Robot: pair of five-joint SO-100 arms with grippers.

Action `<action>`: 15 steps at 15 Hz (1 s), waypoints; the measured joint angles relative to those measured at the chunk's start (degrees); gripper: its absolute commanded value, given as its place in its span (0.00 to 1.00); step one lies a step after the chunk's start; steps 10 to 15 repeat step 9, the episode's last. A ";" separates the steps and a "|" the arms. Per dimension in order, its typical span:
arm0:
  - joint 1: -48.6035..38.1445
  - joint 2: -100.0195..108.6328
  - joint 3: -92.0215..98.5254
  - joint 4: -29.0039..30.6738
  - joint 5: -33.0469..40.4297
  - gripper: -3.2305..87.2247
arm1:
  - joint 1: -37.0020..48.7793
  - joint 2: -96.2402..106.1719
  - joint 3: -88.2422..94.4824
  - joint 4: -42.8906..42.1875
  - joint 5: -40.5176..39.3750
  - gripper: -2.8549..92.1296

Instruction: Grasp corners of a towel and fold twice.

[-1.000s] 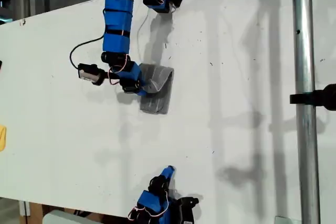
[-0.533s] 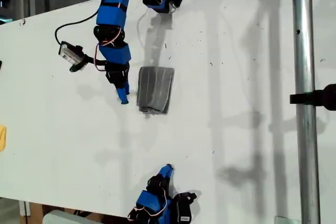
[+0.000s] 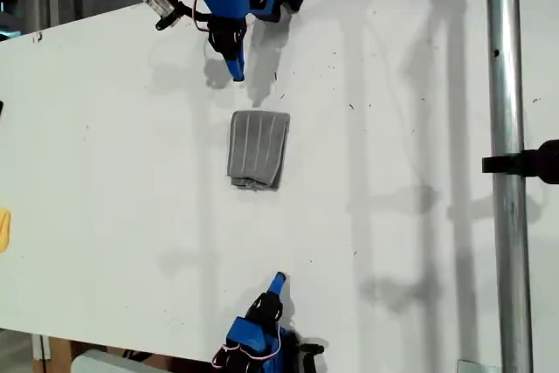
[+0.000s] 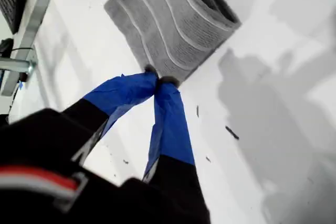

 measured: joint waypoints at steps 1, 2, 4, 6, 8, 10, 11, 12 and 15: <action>-0.09 0.00 0.00 0.00 0.44 0.06 | -0.26 1.32 2.81 3.43 1.67 0.03; -0.09 0.00 0.00 0.00 0.79 0.06 | -1.32 2.37 5.71 6.06 6.33 0.06; -0.09 0.00 0.00 0.00 0.88 0.06 | -0.97 2.55 6.33 9.84 10.63 0.08; -0.09 0.00 0.00 0.00 0.88 0.06 | 1.58 2.55 6.42 9.93 10.46 0.08; -0.09 0.00 0.00 0.00 0.88 0.06 | 2.55 2.55 6.42 9.93 10.37 0.08; -0.09 0.00 0.00 0.00 0.88 0.06 | 3.25 2.55 6.42 9.93 10.37 0.08; -0.09 0.00 0.00 0.00 0.88 0.06 | 3.25 2.55 6.42 9.93 10.37 0.08; -0.09 0.00 0.00 0.00 0.88 0.06 | 3.25 2.55 6.42 9.93 10.37 0.08; -0.09 0.00 0.00 0.00 0.88 0.06 | 3.25 2.55 6.42 9.93 10.37 0.08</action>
